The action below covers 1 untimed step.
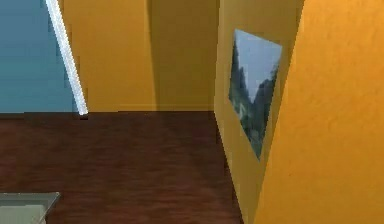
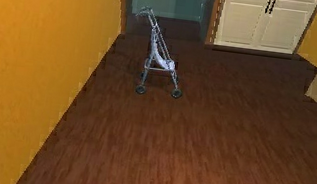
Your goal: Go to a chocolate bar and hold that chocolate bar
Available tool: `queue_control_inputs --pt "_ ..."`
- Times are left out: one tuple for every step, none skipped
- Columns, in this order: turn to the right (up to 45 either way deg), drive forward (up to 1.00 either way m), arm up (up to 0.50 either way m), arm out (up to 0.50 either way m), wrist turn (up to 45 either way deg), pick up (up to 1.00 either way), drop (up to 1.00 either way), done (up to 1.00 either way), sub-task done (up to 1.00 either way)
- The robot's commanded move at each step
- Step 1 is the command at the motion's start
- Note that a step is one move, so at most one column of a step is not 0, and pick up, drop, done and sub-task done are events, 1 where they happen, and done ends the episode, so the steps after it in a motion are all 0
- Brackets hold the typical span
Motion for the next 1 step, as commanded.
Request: queue_control_inputs --pt "0.0 1.00 0.00 0.00 0.0 0.00 0.00 0.00 0.00"
